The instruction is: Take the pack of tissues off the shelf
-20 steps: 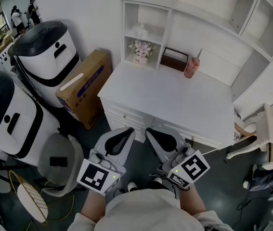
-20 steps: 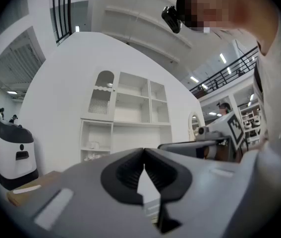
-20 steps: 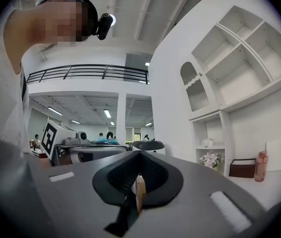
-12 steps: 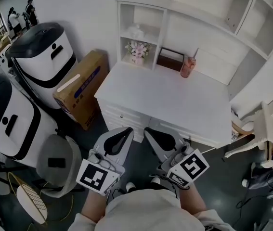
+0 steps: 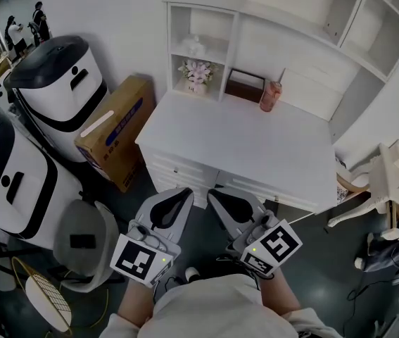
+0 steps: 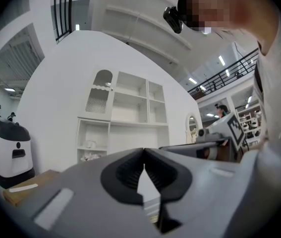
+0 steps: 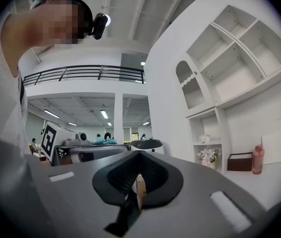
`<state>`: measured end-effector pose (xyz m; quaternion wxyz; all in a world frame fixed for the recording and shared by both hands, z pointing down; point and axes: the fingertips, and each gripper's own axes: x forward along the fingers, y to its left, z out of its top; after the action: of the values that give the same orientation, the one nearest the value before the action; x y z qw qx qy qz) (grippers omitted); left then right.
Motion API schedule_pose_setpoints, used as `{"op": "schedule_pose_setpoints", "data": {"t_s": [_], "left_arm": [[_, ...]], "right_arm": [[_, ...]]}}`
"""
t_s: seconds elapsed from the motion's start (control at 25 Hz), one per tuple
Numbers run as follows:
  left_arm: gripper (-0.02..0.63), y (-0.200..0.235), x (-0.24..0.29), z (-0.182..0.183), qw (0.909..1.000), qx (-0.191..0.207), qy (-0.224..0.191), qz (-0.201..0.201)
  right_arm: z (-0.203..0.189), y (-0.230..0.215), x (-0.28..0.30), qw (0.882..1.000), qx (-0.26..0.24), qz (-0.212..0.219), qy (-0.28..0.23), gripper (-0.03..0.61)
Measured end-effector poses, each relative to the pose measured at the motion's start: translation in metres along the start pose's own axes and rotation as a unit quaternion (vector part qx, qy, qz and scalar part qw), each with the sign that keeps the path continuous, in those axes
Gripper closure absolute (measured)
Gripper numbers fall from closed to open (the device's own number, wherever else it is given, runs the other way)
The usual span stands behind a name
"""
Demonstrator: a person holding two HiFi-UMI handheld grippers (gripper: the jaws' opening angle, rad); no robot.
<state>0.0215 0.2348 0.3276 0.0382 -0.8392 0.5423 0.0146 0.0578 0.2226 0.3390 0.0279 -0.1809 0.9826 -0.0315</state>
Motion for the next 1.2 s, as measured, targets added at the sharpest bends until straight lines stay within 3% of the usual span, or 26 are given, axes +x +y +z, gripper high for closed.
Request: {"op": "schedule_pose_setpoints", "data": {"t_s": [0.48,1.2], "left_arm": [[0.611,0.029,0.056,-0.019,0.9998,-0.013,0.010,0.005],[0.611,0.098,0.184,-0.011,0.9985,0.000,-0.007,0.055]], "right_arm": [[-0.006,-0.062,0.022,1.000,0.005,-0.012,-0.002,0.571],[0.019,-0.195,0.086,0.999,-0.003,0.034,-0.005,0.548]]}}
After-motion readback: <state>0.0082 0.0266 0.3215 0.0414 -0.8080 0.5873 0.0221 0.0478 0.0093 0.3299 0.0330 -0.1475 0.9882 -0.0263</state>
